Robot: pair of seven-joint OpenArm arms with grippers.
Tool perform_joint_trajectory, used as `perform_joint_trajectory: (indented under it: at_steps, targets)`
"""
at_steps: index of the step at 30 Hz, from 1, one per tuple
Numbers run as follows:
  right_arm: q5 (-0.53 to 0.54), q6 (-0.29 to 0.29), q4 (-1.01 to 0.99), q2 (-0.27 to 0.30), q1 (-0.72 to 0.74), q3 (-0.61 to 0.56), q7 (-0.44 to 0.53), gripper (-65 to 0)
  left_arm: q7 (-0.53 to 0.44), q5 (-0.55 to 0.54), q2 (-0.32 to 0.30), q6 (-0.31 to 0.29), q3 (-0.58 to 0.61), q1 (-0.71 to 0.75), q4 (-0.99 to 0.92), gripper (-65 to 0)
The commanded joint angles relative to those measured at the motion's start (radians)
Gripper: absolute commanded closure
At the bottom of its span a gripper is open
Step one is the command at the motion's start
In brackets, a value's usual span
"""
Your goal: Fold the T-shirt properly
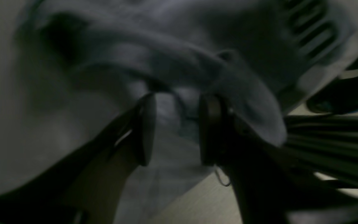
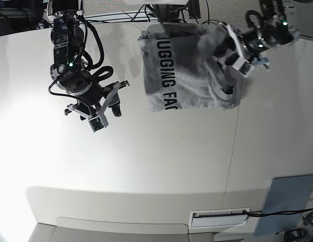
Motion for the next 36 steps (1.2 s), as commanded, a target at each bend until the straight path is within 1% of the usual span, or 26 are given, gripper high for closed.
perform_joint_trajectory:
  at_steps: [1, 3, 5, 6, 8, 11, 15, 16, 18, 21, 23, 25, 28, 30, 33, 36]
  targets:
    - [0.01, -0.001, 0.018, 0.005, 0.011, 0.002, 0.026, -26.0, -0.031, -0.07, -0.006, -0.005, -0.018, -0.004, 0.021, -22.5]
    - [0.01, -0.001, 0.018, 0.005, 0.011, -0.002, 0.027, -26.0, -0.054, -0.174, -0.005, -0.005, -0.033, -0.004, 0.029, -22.5]
    - [0.01, -0.002, 0.018, 0.005, 0.011, -0.014, 0.028, -26.0, -0.078, -0.249, -0.001, -0.005, -0.028, -0.005, 0.043, -21.6]
    - [0.01, -0.002, 0.018, 0.005, 0.011, -0.023, 0.029, -26.0, -0.08, -0.265, 0.004, -0.005, -0.021, -0.007, 0.048, -21.0]
    - [0.01, -0.001, 0.018, 0.005, 0.011, -0.046, 0.031, -26.0, -0.077, -0.261, 0.018, -0.005, 0.0, -0.012, 0.05, -20.8]
    - [0.01, -0.001, 0.018, 0.005, 0.011, -0.095, 0.046, -26.0, -0.077, -0.2, 0.038, -0.005, 0.052, -0.011, 0.049, -20.8]
    - [0.0, -0.001, 0.003, 0.005, 0.011, -0.191, 0.1, -25.8, -0.077, -0.13, 0.038, -0.005, 0.135, 0.008, 0.047, -20.8]
    - [-0.014, -0.001, -0.015, 0.004, 0.011, -0.215, 0.116, -24.0, -0.078, -0.111, 0.038, -0.005, 0.154, 0.014, 0.047, -20.8]
    - [-0.047, -0.001, -0.065, 0.002, 0.015, -0.258, 0.135, -16.3, -0.079, -0.061, 0.038, 0.007, 0.188, 0.027, 0.046, -20.4]
    - [-0.053, -0.002, -0.156, 0.002, 0.041, -0.309, 0.166, -4.6, -0.079, 0.012, 0.038, 0.054, 0.223, 0.036, 0.026, -15.8]
    - [-0.054, -0.002, -0.205, -0.01, 0.068, -0.332, 0.166, 0.0, -0.079, 0.041, 0.038, 0.078, 0.231, 0.041, 0.0, -12.3]
    - [-0.057, -0.002, -0.253, -0.031, 0.097, -0.332, 0.157, 0.0, -0.08, 0.067, 0.038, 0.091, 0.231, 0.045, -0.029, -9.9]
    - [-0.1, -0.012, -0.312, -0.05, 0.137, -0.325, 0.152, 0.0, -0.092, 0.104, 0.038, 0.103, 0.231, 0.046, -0.095, -9.6]
    - [-0.106, -0.023, -0.335, -0.05, 0.161, -0.325, 0.147, 0.0, -0.112, 0.12, 0.038, 0.109, 0.231, 0.045, -0.142, -9.6]
    - [-0.106, -0.023, -0.345, -0.049, 0.178, -0.325, 0.1, 0.0, -0.148, 0.167, 0.038, 0.11, 0.231, 0.031, -0.206, -9.6]
    - [-0.105, -0.022, -0.345, -0.042, 0.177, -0.325, 0.032, 0.0, -0.15, 0.19, 0.038, 0.111, 0.231, -0.011, -0.265, -9.6]
